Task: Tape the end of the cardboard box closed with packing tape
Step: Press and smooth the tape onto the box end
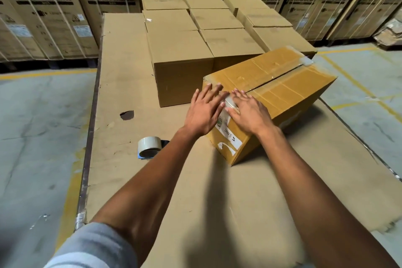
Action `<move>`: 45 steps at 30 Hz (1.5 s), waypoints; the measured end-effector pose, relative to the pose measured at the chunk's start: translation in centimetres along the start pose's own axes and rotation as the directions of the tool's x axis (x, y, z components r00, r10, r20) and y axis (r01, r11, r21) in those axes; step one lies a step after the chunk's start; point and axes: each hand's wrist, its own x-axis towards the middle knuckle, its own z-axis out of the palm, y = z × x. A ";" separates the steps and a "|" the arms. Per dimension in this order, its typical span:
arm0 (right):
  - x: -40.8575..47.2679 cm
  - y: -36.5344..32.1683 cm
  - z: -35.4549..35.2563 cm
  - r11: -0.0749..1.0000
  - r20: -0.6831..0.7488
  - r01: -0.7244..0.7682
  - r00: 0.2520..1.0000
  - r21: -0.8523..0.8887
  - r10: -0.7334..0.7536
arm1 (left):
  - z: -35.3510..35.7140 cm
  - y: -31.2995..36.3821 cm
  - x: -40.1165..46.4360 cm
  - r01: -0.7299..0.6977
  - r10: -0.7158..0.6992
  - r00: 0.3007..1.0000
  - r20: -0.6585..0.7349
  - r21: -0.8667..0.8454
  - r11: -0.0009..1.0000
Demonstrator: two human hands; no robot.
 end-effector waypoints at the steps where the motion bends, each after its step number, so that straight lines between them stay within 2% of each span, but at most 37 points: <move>1: -0.4 0.6 -0.1 1.000 0.007 0.009 1.000 0.011 -0.009 | -0.1 -0.1 -0.1 -0.055 0.054 0.999 0.006 0.073 0.996; 3: -1.4 1.8 -0.2 0.999 0.014 0.028 1.000 0.032 -0.028 | -0.2 0.4 -0.4 -0.130 0.137 0.990 -0.030 0.172 0.977; 6: -3.1 3.1 -0.5 0.997 0.028 0.041 0.999 0.060 -0.043 | -0.1 1.8 -0.7 -0.207 0.224 0.971 -0.081 0.181 0.961; 11: -7.1 4.6 -1.5 0.998 -0.026 0.044 0.999 0.053 -0.043 | 0.0 4.0 -1.6 -0.281 0.300 0.951 -0.069 0.201 0.938; 15: -9.8 5.7 -1.5 0.998 -0.061 0.021 0.998 0.061 -0.018 | -0.5 6.4 -2.3 -0.305 0.343 0.930 -0.134 0.241 0.921; 19: -11.9 6.9 -1.3 0.994 -0.087 -0.009 0.996 0.113 0.019 | -0.9 8.1 -2.3 -0.353 0.389 0.915 -0.108 0.254 0.901; 24: -13.2 6.5 -1.1 0.996 -0.129 -0.049 0.990 0.080 0.059 | -1.6 8.9 -1.2 -0.415 0.432 0.902 -0.021 0.238 0.878; 30: -13.6 4.8 0.1 0.989 -0.216 -0.148 0.966 -0.010 0.142 | -1.5 7.6 0.2 -0.419 0.410 0.902 0.135 0.048 0.907; 37: -13.6 4.4 2.1 0.975 -0.364 -0.210 0.916 -0.068 0.172 | 0.1 7.7 -0.2 -0.408 0.412 0.911 0.030 0.222 0.886; 45: -13.7 5.0 3.2 0.963 -0.356 -0.205 0.925 -0.177 0.132 | 1.1 6.7 -1.4 -0.433 0.424 0.900 0.105 0.350 0.831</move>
